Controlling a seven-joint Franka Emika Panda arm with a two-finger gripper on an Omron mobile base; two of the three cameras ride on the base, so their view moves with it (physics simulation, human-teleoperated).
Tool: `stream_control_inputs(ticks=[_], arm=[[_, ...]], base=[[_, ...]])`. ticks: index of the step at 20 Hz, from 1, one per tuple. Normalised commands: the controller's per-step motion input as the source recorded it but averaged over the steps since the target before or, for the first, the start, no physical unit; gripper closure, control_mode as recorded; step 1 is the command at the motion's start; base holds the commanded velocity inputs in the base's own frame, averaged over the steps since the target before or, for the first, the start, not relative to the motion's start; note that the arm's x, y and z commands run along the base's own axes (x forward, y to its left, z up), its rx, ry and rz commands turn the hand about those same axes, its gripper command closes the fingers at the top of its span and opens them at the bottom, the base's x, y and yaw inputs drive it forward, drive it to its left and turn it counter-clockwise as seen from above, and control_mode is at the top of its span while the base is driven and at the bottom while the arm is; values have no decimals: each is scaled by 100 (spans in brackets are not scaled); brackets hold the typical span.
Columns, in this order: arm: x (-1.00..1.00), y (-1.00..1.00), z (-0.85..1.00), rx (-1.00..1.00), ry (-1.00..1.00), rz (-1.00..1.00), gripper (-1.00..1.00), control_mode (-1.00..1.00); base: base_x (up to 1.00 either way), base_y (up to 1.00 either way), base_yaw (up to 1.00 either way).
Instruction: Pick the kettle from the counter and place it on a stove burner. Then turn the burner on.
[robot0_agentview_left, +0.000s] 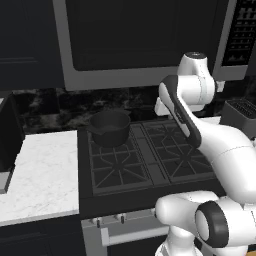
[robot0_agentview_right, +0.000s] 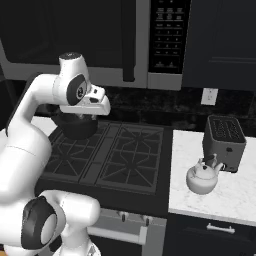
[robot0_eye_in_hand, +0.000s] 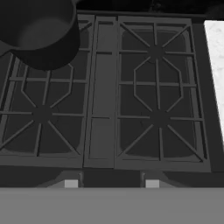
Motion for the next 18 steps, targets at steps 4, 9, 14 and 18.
stream_control_inputs(ticks=[4,9,14,18], arm=[[-16,-24,0,0,-4,0,-100,-100],[-49,-45,0,1,-4,-7,-100,-100],[-62,-55,-19,0,-21,-15,-100,-100],[-51,-73,-37,0,-24,-18,-100,-100]], base=[[0,0,0],[0,0,0],[0,0,0],[0,0,0]])
